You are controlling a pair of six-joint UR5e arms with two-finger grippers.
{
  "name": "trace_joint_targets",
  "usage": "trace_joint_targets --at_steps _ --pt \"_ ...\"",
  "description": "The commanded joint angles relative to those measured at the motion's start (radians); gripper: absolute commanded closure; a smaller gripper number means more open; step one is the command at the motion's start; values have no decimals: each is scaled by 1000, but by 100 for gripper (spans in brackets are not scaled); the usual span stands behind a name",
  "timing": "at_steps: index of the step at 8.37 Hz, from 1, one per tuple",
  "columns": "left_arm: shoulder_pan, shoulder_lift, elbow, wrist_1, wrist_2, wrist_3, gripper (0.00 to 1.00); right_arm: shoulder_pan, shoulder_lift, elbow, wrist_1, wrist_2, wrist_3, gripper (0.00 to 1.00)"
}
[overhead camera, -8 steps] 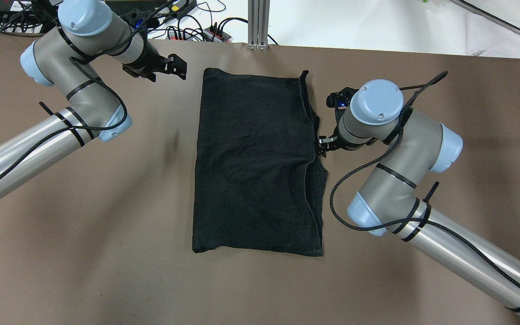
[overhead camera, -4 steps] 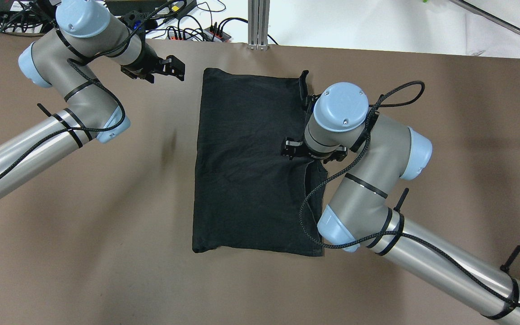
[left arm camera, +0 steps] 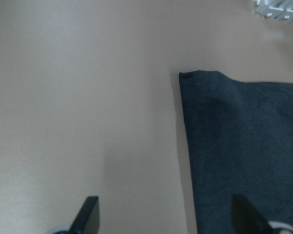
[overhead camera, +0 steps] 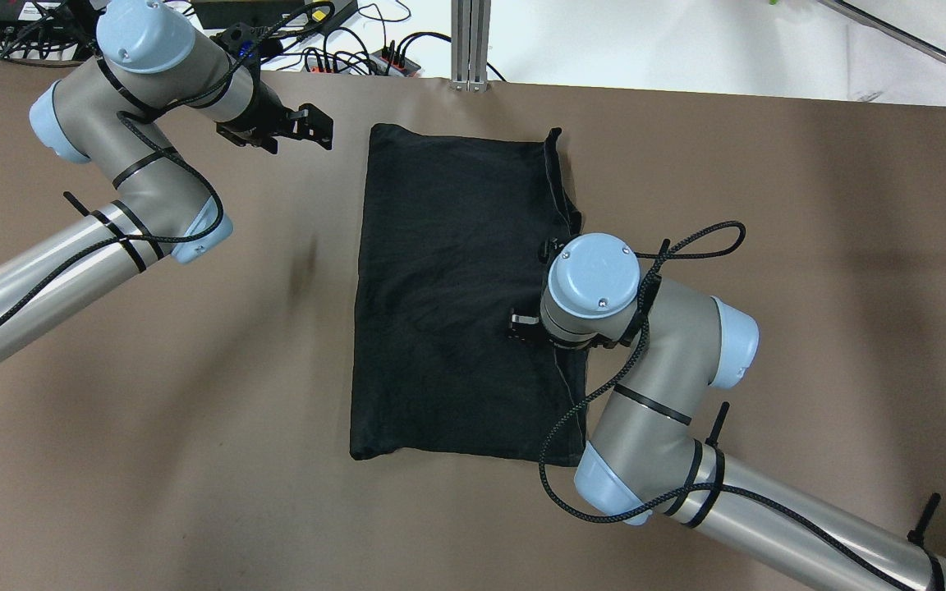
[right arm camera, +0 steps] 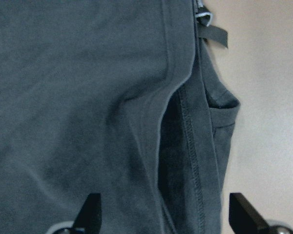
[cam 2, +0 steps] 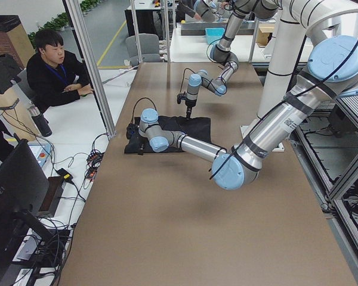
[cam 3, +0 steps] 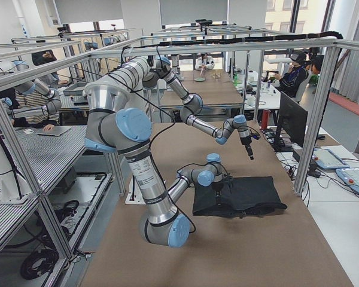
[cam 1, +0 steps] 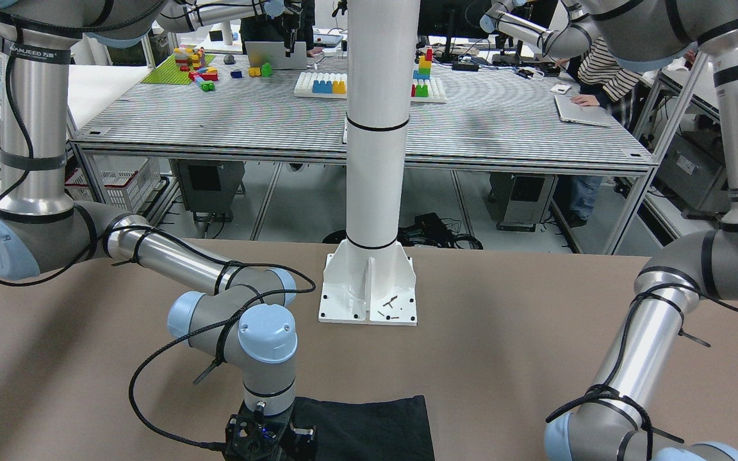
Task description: Fold clothes
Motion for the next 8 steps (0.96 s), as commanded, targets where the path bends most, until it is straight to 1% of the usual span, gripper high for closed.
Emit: trace_joint_targets --at_steps 1,5,7,8 --pt "0 1 0 -3 0 -1 5 -8 -72 -10 69 -19 -58 8" --pt "11 1 5 -3 2 2 5 -8 -72 -11 69 -19 -64 8" --pt "11 0 5 -3 2 2 5 6 -112 -10 77 -24 -143 8" --pt "11 0 5 -3 0 2 5 44 -139 5 87 -13 -198 8"
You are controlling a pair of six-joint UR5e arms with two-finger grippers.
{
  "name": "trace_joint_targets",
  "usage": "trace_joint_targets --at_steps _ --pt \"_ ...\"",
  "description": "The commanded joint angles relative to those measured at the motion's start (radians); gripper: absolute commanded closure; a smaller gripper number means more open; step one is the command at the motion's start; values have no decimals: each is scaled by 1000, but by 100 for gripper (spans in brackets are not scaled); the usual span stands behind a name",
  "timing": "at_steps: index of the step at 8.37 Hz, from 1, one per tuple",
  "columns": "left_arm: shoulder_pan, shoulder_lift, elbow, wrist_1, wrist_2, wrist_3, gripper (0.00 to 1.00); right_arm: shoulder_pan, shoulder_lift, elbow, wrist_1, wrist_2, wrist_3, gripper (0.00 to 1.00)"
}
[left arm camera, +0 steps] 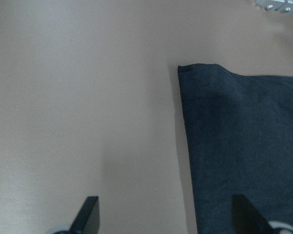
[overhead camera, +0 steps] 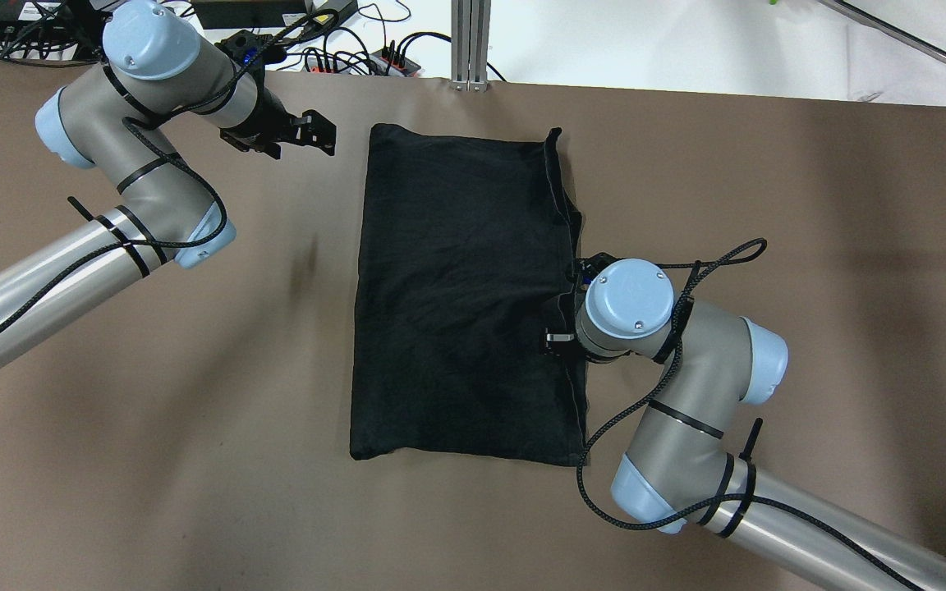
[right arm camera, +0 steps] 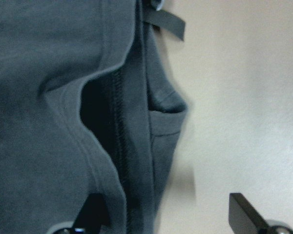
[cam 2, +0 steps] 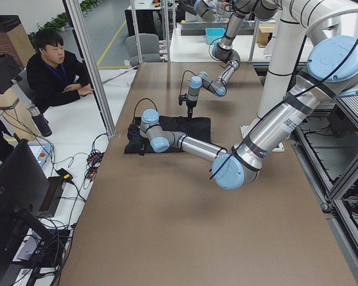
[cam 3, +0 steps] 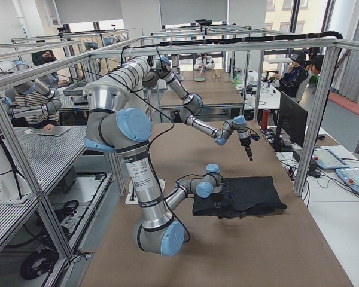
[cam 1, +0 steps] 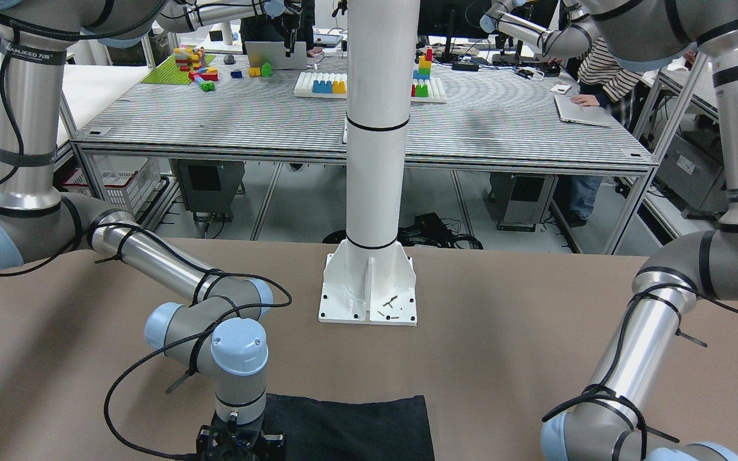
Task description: Fold clothes
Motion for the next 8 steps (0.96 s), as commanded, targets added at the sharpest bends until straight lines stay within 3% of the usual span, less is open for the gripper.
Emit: trace_joint_targets --at_steps 1,3,5,8 --pt "1 0 0 0 0 0 5 68 -79 49 14 12 -132 8" --pt "2 -1 0 0 -1 0 5 79 -86 78 11 13 -170 8" --pt "2 0 -1 0 -1 0 5 89 39 51 -33 12 -106 8" --pt "1 0 -3 0 -1 -1 5 131 260 -208 -34 10 -55 8"
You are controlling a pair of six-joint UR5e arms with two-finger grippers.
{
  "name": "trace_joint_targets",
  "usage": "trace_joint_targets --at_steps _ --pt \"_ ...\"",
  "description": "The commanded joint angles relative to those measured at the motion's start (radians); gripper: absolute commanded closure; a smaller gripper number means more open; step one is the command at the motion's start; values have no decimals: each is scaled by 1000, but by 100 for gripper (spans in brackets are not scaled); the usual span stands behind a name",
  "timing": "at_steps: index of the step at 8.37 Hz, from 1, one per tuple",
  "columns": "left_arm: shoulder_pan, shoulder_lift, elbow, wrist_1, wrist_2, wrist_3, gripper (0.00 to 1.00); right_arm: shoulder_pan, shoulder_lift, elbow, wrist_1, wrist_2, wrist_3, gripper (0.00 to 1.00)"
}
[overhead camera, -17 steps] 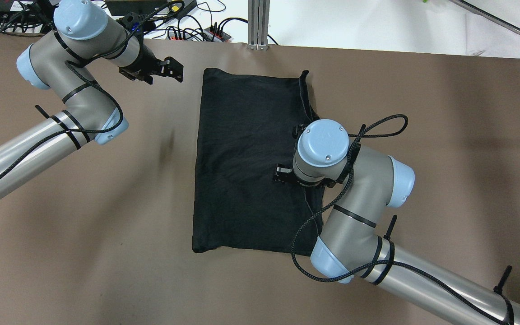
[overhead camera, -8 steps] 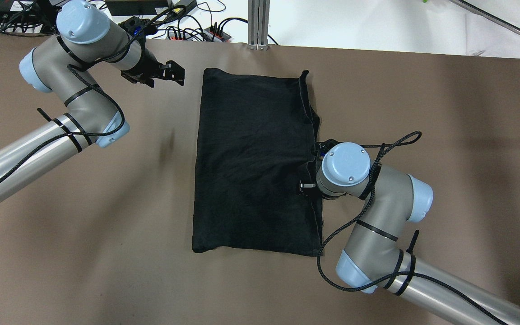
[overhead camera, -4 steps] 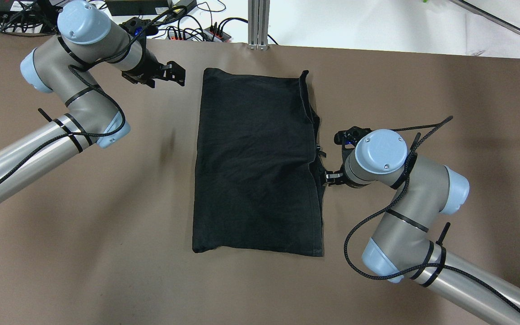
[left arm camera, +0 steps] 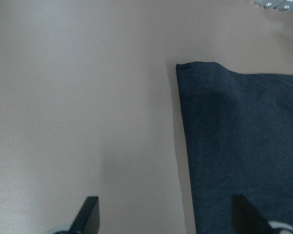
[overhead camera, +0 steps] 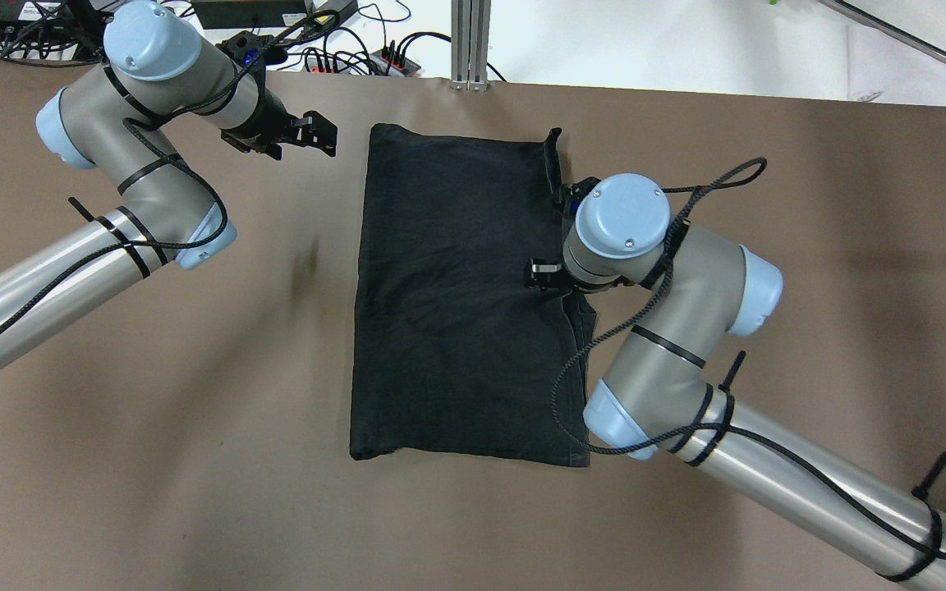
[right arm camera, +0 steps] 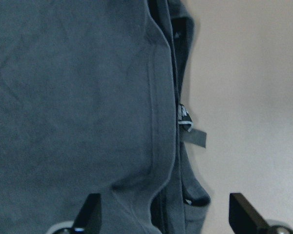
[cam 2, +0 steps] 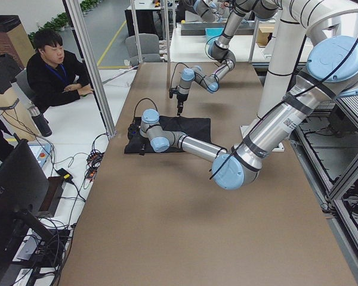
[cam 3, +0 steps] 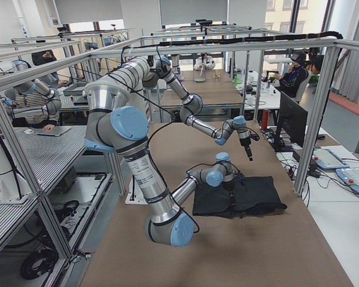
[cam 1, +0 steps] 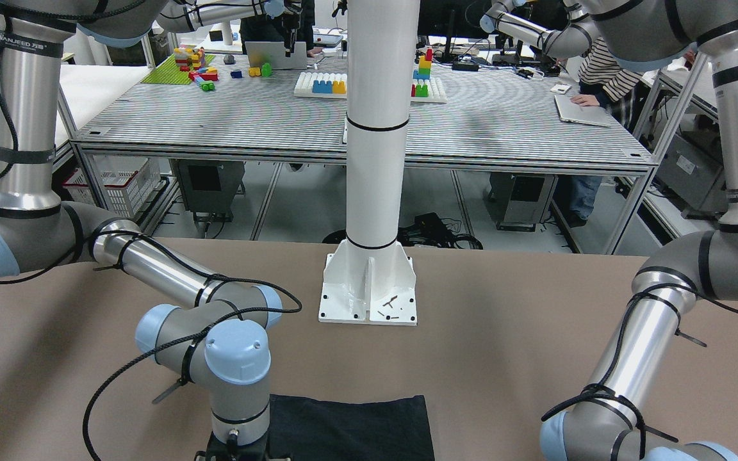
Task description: Fold clothes
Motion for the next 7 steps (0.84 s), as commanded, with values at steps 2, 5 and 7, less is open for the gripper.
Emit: trace_joint_targets --at_steps 2,5,7 --pt "-1 0 -2 0 0 -2 5 80 203 -345 93 -1 16 8" --pt "-1 0 -2 0 0 0 5 131 324 -606 235 1 -33 8" --pt "-1 0 -2 0 0 0 5 136 343 -744 378 -1 -42 8"
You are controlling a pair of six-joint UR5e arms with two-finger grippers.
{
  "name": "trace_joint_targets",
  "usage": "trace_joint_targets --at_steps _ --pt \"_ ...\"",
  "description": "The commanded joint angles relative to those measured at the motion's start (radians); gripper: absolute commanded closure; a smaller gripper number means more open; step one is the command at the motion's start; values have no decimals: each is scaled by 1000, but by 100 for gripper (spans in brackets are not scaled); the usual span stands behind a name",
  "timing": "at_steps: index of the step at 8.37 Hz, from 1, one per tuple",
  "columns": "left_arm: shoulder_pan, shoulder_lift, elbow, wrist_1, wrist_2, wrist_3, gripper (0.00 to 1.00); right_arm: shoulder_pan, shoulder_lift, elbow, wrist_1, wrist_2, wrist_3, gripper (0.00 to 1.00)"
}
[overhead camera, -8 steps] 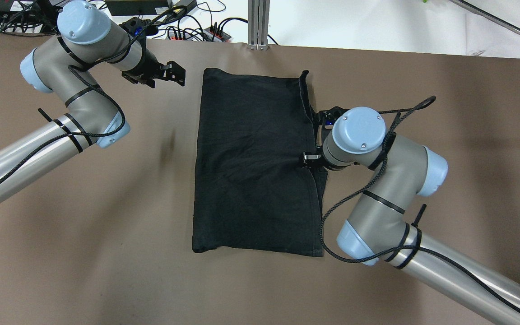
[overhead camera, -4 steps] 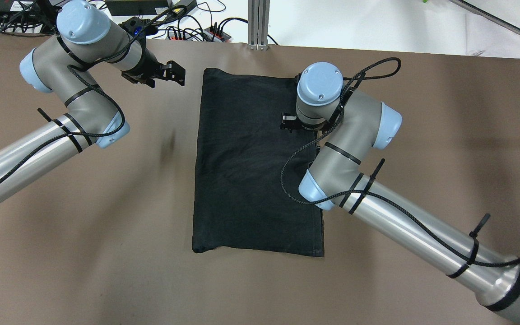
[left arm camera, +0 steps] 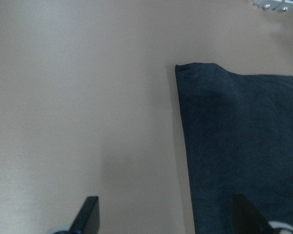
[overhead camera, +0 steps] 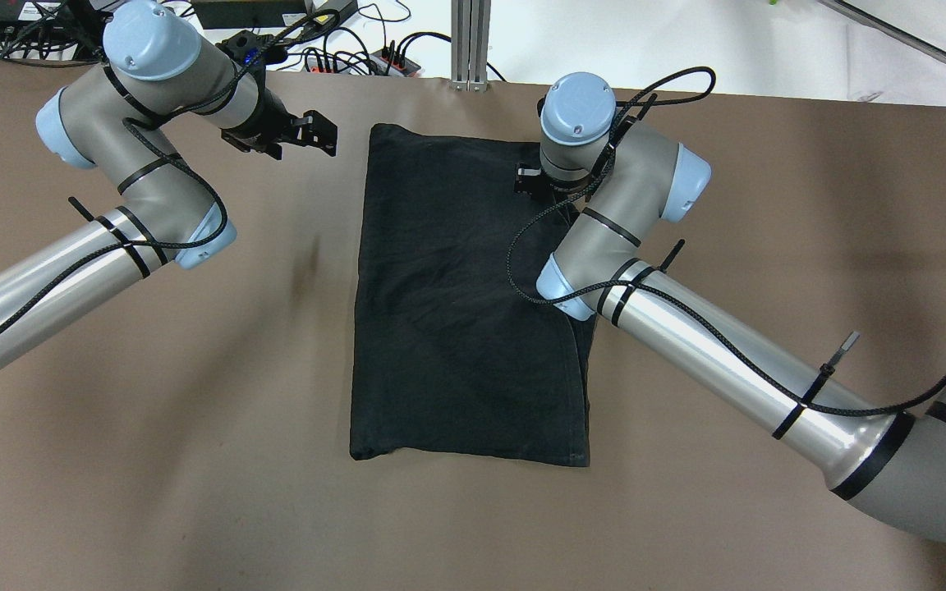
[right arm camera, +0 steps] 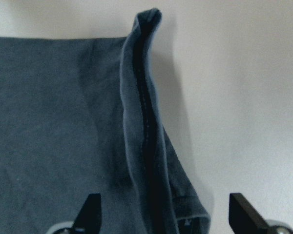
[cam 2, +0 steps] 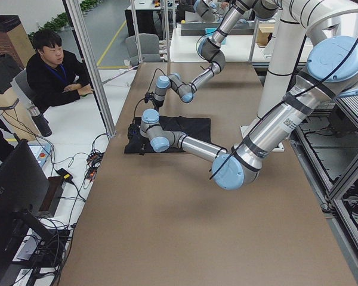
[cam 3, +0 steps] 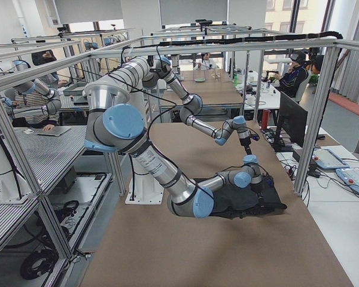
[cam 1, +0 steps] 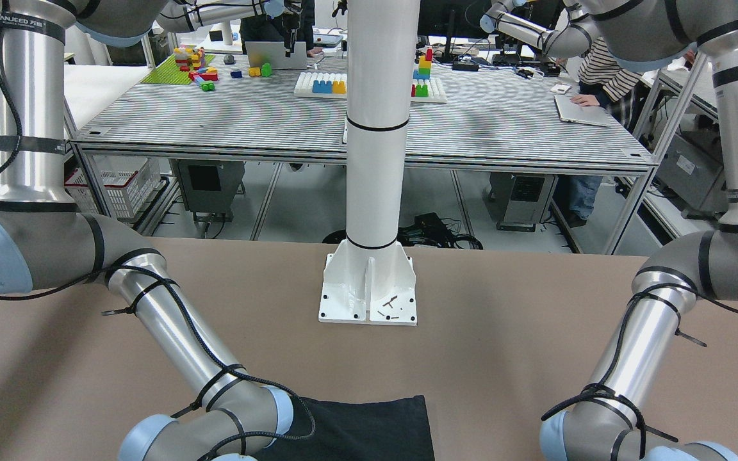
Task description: Fold clothes
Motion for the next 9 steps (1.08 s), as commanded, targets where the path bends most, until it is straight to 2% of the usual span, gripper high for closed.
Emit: trace_joint_targets --at_steps 1,4,6,7,9 --pt "0 2 0 -1 0 0 5 10 25 -130 121 -1 -36 8" --pt "0 3 0 -6 2 0 6 42 22 -132 121 11 -87 8" --pt "1 20 -2 -29 0 -1 5 87 -44 -121 127 31 -186 8" --pt "0 26 -2 -35 0 -1 5 90 -97 -86 143 31 -239 8" --pt "1 67 -58 -35 2 -3 5 98 -106 -23 134 63 -221 8"
